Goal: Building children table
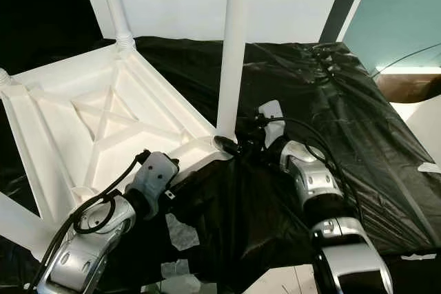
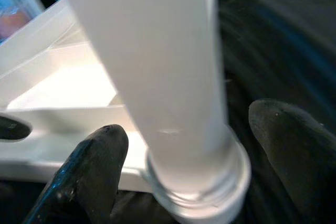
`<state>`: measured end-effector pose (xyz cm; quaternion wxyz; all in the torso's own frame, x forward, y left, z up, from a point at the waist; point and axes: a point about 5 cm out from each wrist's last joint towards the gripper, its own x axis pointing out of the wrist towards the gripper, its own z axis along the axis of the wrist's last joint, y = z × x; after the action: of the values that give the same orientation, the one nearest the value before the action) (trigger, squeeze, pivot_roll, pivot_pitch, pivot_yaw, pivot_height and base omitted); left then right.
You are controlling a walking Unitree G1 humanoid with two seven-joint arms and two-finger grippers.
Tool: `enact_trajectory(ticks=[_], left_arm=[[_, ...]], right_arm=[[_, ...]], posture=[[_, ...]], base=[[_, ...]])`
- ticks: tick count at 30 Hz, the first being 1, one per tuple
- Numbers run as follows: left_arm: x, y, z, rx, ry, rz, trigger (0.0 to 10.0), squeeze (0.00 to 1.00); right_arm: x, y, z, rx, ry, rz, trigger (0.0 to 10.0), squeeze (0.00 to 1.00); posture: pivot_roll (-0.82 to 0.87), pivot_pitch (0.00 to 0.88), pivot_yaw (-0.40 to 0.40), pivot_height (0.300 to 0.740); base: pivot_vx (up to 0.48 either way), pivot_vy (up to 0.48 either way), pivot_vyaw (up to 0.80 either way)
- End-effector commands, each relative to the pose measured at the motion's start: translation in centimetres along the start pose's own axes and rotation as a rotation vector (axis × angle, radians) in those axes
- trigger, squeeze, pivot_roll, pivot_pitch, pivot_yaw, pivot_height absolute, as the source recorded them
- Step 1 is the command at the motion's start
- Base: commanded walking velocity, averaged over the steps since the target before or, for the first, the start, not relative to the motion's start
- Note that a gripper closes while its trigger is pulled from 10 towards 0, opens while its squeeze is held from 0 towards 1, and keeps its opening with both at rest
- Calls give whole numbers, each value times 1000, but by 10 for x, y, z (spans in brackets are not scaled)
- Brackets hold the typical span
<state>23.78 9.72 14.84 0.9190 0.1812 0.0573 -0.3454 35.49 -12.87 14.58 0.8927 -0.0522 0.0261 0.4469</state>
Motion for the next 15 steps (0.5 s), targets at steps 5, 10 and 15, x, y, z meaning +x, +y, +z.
enact_trajectory(ticks=[5,10,15], left_arm=[[-1,-1,-1,-2,9,5,10000,0],[0,-2,0,-3,7,8,10000,0],[1,-4,0,-5,6,5,10000,0]], right_arm=[[10,-3,5,-73,52,69,10000,0],[15,-6,9,-109,74,111,0,0],[14,-4,6,-126,96,157,0,0]], posture=[[168,41,-77,740],[176,36,-81,740],[177,36,-81,740]], base=[[0,0,0],[0,0,0],[0,0,0]])
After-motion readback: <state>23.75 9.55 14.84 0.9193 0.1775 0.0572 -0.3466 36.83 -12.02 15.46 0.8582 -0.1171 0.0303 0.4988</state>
